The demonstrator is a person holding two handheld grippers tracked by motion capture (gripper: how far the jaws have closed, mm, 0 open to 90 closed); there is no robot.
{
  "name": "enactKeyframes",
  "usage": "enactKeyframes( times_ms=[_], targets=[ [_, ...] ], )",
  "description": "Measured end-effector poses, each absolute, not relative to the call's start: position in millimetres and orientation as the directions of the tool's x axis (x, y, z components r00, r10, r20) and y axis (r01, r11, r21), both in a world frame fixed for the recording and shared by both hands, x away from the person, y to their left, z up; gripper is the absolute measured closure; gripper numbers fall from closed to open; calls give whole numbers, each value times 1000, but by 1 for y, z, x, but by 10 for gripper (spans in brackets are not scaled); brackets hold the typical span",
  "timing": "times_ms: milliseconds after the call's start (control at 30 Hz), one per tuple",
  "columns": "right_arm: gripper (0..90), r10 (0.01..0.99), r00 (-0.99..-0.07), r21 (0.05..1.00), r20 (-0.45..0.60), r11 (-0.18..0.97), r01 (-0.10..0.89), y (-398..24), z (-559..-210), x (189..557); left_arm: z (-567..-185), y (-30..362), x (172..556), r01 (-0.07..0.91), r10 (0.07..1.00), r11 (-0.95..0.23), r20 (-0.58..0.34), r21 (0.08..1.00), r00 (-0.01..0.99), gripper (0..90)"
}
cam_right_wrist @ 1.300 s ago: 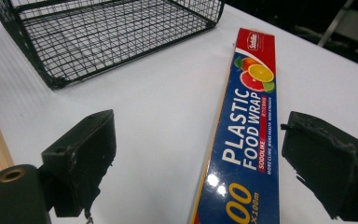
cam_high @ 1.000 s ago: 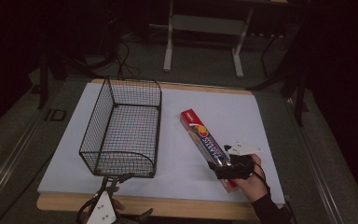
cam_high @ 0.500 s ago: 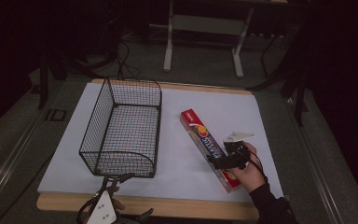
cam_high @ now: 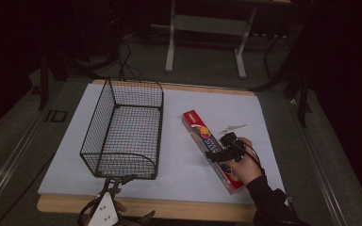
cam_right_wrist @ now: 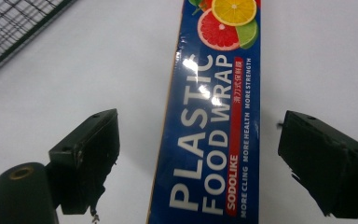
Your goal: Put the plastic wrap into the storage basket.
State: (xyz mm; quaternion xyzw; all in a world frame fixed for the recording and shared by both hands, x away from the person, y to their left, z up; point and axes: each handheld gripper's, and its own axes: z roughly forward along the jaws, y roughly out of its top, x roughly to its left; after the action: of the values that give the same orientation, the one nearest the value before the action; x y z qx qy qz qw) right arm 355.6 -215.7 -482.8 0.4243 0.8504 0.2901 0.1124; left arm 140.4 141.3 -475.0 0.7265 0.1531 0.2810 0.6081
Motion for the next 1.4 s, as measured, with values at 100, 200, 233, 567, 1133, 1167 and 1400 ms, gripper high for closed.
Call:
enactKeyframes(
  times_ms=[100, 200, 233, 567, 1133, 1167, 1400],
  targets=[
    [134, 785, -618, 556, 37, 498, 666, -210, -484, 360, -475, 141, 141, -118, 562, -212, 220, 970, 798, 1],
    [143, 790, -612, 517, 32, 511, 687, -206, -486, 364, -475, 141, 140, -119, 562, -210, 219, 970, 798, 1],
    [143, 790, -612, 517, 32, 511, 687, -206, -486, 364, -475, 141, 140, -119, 562, -210, 219, 970, 798, 1],
    [190, 817, -573, 399, 70, 503, 766, -197, -493, 381, -475, 141, 140, -120, 562, -214, 222, 970, 797, 1],
    [346, 828, -561, 207, 25, 544, 813, -180, -502, 403, -476, 141, 140, -123, 558, -227, 232, 966, 797, 2],
    [348, 829, -559, 201, 28, 543, 815, -180, -502, 404, -476, 141, 140, -122, 558, -228, 232, 966, 796, 1],
    [356, 808, -589, 135, 14, 582, 802, -175, -503, 410, -476, 140, 140, -123, 558, -233, 236, 965, 795, 1]
  ],
)
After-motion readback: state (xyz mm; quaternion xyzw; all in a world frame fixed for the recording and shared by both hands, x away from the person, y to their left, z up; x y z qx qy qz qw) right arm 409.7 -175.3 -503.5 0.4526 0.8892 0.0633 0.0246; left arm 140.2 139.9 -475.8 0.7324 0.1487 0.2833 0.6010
